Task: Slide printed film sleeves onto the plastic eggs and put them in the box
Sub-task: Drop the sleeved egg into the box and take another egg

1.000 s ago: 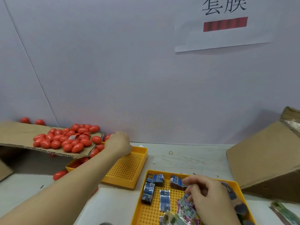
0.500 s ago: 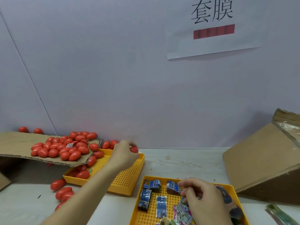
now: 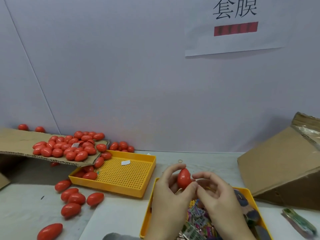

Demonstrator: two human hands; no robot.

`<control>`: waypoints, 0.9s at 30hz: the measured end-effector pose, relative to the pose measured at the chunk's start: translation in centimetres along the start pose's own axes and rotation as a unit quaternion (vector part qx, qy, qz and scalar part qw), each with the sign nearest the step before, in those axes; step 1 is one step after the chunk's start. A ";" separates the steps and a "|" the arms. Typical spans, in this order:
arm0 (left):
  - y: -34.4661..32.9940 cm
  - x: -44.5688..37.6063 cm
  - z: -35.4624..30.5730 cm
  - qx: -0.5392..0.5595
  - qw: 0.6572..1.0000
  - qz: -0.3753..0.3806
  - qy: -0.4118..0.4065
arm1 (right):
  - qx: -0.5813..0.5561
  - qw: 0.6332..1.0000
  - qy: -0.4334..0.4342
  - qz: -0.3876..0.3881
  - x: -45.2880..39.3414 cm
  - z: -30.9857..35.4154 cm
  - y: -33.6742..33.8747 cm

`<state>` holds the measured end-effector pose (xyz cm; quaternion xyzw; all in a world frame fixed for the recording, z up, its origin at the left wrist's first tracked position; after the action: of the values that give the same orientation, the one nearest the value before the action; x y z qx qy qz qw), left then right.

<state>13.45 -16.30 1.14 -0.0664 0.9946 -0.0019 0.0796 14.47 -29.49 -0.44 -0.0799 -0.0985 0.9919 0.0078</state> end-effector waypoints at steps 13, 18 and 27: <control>-0.3 -2.0 1.0 0.028 0.993 0.093 -0.068 | 0.035 0.995 0.089 0.011 -0.3 0.7 -1.0; -0.3 -2.0 1.4 0.036 0.992 0.105 -0.063 | 0.057 0.992 0.113 0.011 -0.2 1.1 -1.2; -0.9 -2.2 2.1 0.100 0.986 0.131 -0.032 | 0.036 0.991 0.132 0.010 -0.3 1.2 -1.0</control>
<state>16.09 -16.84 -0.58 0.0729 0.9864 -0.0888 0.1176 14.58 -28.80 0.97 -0.2107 -0.0604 0.9756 0.0133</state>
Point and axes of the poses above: each hand's wrist, its own x-axis away from the middle knuckle, its own y-axis out of the back of the hand, z = x × y, the point moved 9 cm from there along -x, towards the middle knuckle, and after that the axes turned 7 degrees about -x, right-handed, at the moved point
